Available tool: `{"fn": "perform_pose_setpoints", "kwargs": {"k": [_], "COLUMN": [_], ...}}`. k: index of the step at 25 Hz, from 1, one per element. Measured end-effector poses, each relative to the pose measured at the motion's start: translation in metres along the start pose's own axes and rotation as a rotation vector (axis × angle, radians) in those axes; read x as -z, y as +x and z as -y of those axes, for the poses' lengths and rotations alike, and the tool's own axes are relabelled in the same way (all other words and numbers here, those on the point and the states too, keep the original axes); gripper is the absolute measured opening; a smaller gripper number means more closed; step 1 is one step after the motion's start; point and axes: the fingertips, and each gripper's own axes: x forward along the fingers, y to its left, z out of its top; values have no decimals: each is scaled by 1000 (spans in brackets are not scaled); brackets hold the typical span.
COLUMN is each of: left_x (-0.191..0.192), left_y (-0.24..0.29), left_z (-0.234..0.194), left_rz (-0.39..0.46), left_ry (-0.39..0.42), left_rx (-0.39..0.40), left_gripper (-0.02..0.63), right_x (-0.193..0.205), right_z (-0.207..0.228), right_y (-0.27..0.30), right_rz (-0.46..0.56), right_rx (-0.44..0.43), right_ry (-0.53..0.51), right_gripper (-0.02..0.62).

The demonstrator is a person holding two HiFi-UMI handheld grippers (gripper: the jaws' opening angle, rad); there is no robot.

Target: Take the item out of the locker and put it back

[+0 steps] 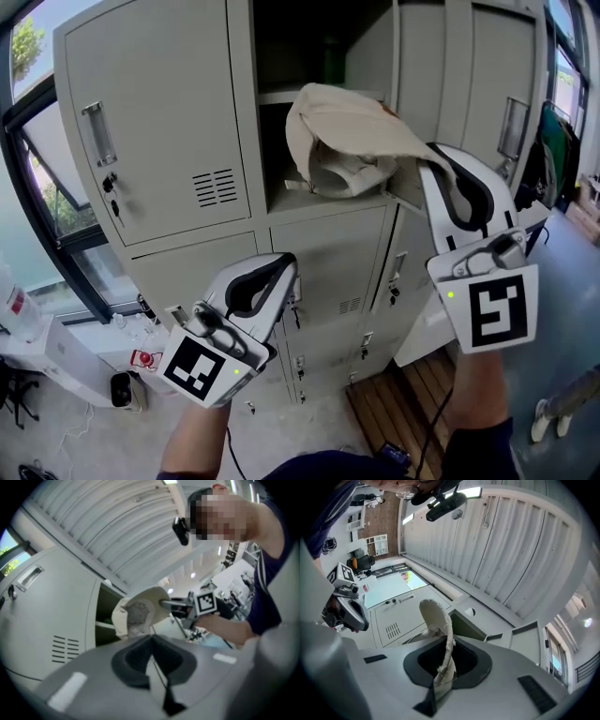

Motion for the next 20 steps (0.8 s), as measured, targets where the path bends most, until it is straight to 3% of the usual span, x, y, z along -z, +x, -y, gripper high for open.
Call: {"fn": "perform_pose_setpoints", "kwargs": {"k": [8,20], "left_x": [-1,-19], "left_y": [15,46], "left_z": [-15,-46], "left_rz": [2,46], "left_ry": [16,57], "left_rx": [-11,-19], "left_gripper": [3,3], "right_x": [-29,-38], "right_z": [37,70], "right_y": [53,131], "right_rz": [74,105], "right_rx": [31,54], "right_ry": [-67,-114], "right_gripper": [21,21]}}
